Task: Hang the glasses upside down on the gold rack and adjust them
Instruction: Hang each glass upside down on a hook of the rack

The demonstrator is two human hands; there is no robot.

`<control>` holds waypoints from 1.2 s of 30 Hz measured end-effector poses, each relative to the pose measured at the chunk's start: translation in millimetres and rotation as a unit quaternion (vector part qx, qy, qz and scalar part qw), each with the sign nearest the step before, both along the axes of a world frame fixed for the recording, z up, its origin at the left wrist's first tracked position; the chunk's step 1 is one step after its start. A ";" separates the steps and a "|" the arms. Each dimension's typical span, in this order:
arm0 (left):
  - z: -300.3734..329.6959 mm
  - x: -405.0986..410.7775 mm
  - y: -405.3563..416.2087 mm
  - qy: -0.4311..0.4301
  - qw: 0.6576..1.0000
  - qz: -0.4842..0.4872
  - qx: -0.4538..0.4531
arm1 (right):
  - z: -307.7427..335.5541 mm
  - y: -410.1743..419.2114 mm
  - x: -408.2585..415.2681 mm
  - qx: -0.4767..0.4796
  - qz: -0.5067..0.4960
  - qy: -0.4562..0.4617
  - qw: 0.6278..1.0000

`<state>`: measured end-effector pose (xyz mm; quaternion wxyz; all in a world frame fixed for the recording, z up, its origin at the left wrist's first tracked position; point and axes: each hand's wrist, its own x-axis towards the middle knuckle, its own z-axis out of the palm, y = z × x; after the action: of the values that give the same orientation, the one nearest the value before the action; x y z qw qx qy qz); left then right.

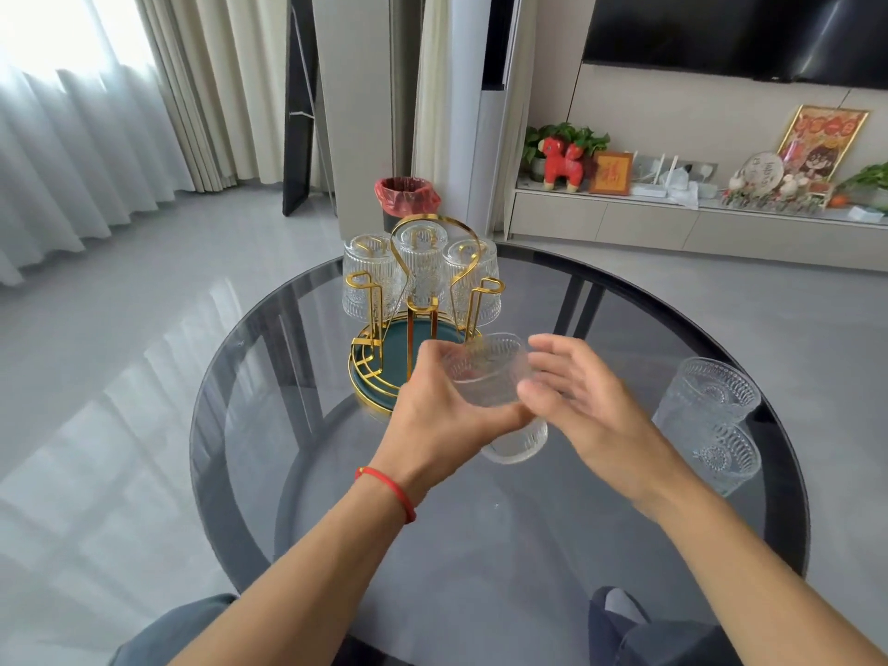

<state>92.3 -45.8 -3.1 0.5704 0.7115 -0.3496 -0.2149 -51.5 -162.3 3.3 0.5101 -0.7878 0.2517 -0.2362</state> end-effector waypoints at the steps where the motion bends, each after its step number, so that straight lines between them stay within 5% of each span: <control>1: 2.9 3.6 1.3 0.072 0.997 0.012 -0.020 | -2.7 0.9 0.8 0.037 -0.006 0.014 0.999; 4: 10.9 7.8 6.7 0.240 0.967 0.008 -0.081 | -13.5 10.0 7.7 0.157 0.015 0.017 0.987; 9: 13.2 7.8 14.8 0.288 0.952 -0.014 -0.104 | -19.8 19.7 15.8 0.249 0.042 -0.092 0.963; 13: 17.9 21.3 24.0 0.163 0.986 -0.038 -0.002 | -20.3 20.8 18.3 0.242 0.007 -0.143 0.960; 18: 15.8 37.7 34.8 -0.005 0.983 -0.099 0.157 | -1.5 21.4 15.1 0.127 -0.040 -0.162 0.978; 21: 4.9 44.9 35.0 -0.183 0.940 -0.040 0.285 | 21.5 18.9 15.4 0.001 -0.057 -0.172 0.983; 25: -9.6 40.4 26.9 -0.315 0.870 -0.075 0.371 | 67.4 19.1 40.3 -0.148 -0.041 -0.158 0.975; 30: -17.8 36.1 16.5 -0.359 0.837 -0.108 0.398 | 107.8 28.3 102.2 -0.311 -0.002 -0.089 0.946; 36: -17.6 38.8 15.4 -0.349 0.839 -0.111 0.402 | 111.6 23.7 162.5 -0.372 -0.002 -0.034 0.927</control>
<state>131.1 -30.4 -20.7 0.0471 0.8624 -0.4854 -0.1358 111.0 -138.6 114.9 0.1876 -0.9121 0.1300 -0.3405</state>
